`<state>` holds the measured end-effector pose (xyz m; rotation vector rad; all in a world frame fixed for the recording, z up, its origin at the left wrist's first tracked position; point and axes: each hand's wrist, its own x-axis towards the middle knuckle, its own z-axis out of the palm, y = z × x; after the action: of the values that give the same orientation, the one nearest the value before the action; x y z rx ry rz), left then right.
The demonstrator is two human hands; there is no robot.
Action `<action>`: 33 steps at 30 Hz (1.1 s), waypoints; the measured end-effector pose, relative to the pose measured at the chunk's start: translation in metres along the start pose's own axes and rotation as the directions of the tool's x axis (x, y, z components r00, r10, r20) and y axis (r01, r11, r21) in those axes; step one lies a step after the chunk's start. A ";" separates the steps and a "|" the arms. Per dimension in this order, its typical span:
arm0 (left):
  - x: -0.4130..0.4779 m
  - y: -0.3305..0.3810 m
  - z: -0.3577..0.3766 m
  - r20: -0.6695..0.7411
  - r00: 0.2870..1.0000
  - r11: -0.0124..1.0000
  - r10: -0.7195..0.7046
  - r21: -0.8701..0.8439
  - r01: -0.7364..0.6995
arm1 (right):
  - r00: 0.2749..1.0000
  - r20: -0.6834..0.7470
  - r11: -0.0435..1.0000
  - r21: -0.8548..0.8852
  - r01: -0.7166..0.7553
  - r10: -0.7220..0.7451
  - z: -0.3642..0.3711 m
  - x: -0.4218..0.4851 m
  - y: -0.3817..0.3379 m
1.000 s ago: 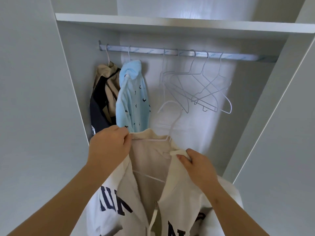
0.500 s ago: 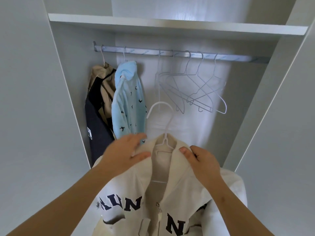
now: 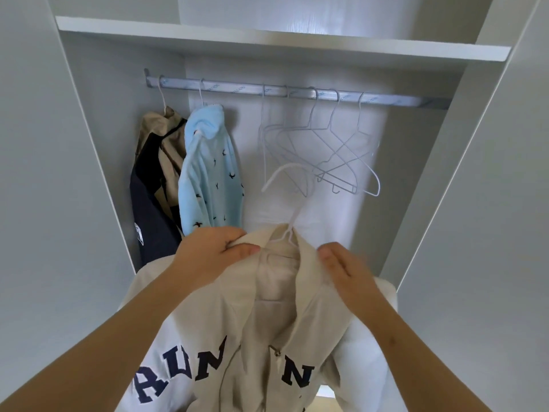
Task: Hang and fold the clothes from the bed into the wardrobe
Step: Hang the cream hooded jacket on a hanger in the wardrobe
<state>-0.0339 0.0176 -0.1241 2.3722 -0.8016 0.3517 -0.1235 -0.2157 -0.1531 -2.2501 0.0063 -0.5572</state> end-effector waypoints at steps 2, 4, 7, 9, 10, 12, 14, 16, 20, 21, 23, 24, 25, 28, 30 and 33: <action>0.005 0.008 0.002 0.020 1.000 0.998 0.008 -0.057 -0.007 | 0.994 0.112 0.996 -0.093 0.008 0.003 0.012 0.000 -0.011; 0.008 0.014 0.004 -0.010 1.000 0.997 -0.020 -0.070 0.020 | 0.991 0.126 0.987 -0.158 -0.015 0.036 0.018 0.003 -0.014; 0.008 0.022 0.014 -0.043 0.993 0.993 -0.114 0.036 0.115 | 0.995 0.078 0.997 -0.048 -0.057 0.061 0.021 0.007 -0.015; 0.006 0.026 0.023 -0.062 0.986 0.985 -0.153 0.075 0.157 | 0.995 0.081 0.998 0.032 -0.056 0.054 0.021 0.009 -0.016; 0.005 0.027 0.025 -0.061 0.987 0.985 -0.152 0.071 0.156 | 0.995 0.082 0.996 0.063 -0.056 0.051 0.020 0.009 -0.016; 0.005 0.026 0.024 -0.024 0.991 0.990 -0.135 0.031 0.135 | 0.995 0.077 0.993 0.099 -0.071 0.064 0.017 0.010 -0.017; 0.005 0.023 0.021 0.033 0.992 0.992 -0.124 -0.031 0.125 | 0.993 0.070 0.985 0.136 -0.106 0.097 0.015 0.012 -0.015; 0.005 0.020 0.022 0.054 0.991 0.988 -0.123 -0.083 0.127 | 0.989 0.043 0.977 0.153 -0.149 0.144 0.014 0.012 -0.014; 0.004 0.002 0.022 0.216 0.966 0.986 -0.142 -0.060 0.158 | 0.973 -0.031 0.963 0.158 -0.219 0.227 0.000 0.009 -0.009; 0.004 -0.007 0.017 0.294 0.943 0.985 -0.155 -0.030 0.171 | 0.971 -0.054 0.960 0.177 -0.218 0.231 -0.005 0.008 -0.007; 0.005 -0.021 0.011 0.398 0.902 0.983 -0.168 0.001 0.182 | 0.966 -0.097 0.955 0.207 -0.214 0.238 -0.015 0.006 -0.004; 0.006 -0.025 0.011 0.406 0.899 0.984 -0.164 0.005 0.177 | 0.964 -0.111 0.955 0.206 -0.214 0.240 -0.018 0.006 -0.003; 0.008 -0.027 0.014 0.381 0.911 0.986 -0.157 0.008 0.166 | 0.964 -0.120 0.958 0.193 -0.213 0.238 -0.019 0.007 -0.004; 0.016 -0.020 0.025 0.218 0.966 0.988 -0.140 0.100 0.120 | 0.959 -0.139 0.963 0.147 -0.226 0.247 -0.022 0.008 -0.005; 0.022 -0.013 0.029 0.160 0.981 0.982 -0.108 0.174 0.080 | 0.947 -0.155 0.954 0.155 -0.257 0.280 -0.026 0.009 -0.003; 0.034 -0.006 0.032 0.172 0.983 0.997 -0.071 0.053 0.062 | 0.927 -0.187 0.939 0.182 -0.292 0.324 -0.028 0.012 -0.003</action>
<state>-0.0021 -0.0140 -0.1382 2.4933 -0.7980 0.1384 -0.1248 -0.2361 -0.1300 -1.9793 0.4094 -0.6026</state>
